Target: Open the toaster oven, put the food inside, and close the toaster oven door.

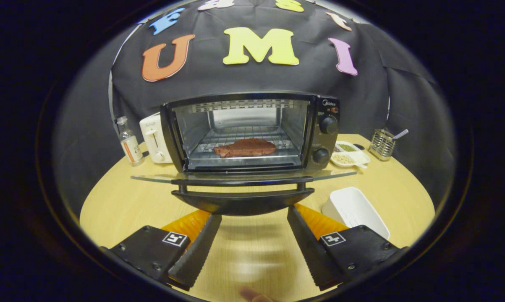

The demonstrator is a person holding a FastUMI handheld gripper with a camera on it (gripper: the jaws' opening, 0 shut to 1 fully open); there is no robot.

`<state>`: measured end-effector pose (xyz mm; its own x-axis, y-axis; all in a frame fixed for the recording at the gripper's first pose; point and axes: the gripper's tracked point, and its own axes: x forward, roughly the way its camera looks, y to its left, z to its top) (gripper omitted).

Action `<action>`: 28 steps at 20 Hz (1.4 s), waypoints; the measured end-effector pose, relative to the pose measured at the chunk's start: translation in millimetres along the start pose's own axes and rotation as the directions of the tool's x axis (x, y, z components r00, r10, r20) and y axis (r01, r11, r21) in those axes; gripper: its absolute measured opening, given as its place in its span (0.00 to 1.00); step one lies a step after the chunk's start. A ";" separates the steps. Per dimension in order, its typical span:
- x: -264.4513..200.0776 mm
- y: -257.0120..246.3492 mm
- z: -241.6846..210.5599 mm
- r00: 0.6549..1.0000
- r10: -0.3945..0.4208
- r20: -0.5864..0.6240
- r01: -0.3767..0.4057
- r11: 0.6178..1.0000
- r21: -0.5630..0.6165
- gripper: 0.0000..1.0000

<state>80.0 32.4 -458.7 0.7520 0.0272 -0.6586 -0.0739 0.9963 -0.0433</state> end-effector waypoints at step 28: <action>-320.2 -3.9 230.0 0.818 0.025 0.575 0.029 0.996 -0.084 0.99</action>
<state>-9.9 38.5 -74.9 0.9897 0.0936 -0.1079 -0.1070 0.9863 -0.1253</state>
